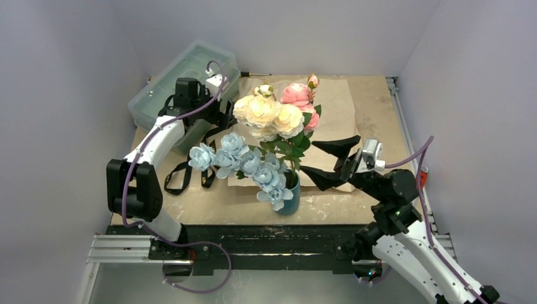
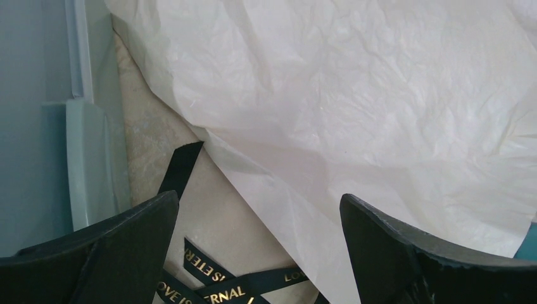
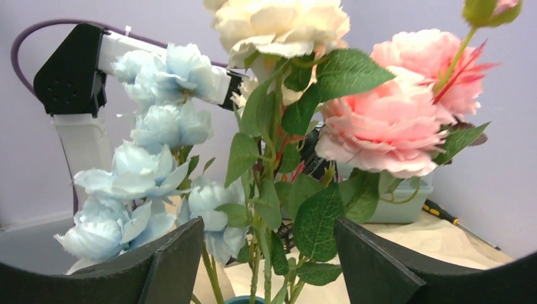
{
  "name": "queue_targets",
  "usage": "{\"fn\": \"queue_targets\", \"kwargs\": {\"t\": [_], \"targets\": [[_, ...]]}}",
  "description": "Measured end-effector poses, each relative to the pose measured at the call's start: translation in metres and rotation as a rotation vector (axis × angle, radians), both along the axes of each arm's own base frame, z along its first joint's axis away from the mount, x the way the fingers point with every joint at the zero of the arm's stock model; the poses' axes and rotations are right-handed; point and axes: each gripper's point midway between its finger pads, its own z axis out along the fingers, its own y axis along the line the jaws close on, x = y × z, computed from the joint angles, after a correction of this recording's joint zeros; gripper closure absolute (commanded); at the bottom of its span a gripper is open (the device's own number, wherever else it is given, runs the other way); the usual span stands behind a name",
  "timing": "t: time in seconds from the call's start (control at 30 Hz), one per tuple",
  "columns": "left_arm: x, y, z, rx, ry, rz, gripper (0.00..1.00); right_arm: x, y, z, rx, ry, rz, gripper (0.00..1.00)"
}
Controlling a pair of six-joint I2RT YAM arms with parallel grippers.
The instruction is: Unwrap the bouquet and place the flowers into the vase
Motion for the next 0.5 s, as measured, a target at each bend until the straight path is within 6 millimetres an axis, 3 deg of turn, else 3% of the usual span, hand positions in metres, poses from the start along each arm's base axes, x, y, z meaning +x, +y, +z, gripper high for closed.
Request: {"fn": "queue_targets", "kwargs": {"t": [0.27,0.5], "targets": [[0.015,-0.001,0.046,-0.074,-0.060,0.016,0.00,0.013,-0.012,0.035,0.041,0.034,-0.102,0.16],[0.033,0.034,0.100,-0.112,-0.125,0.115,0.00,0.055,-0.025,0.082,0.120,0.079,-0.241,0.14]]}}
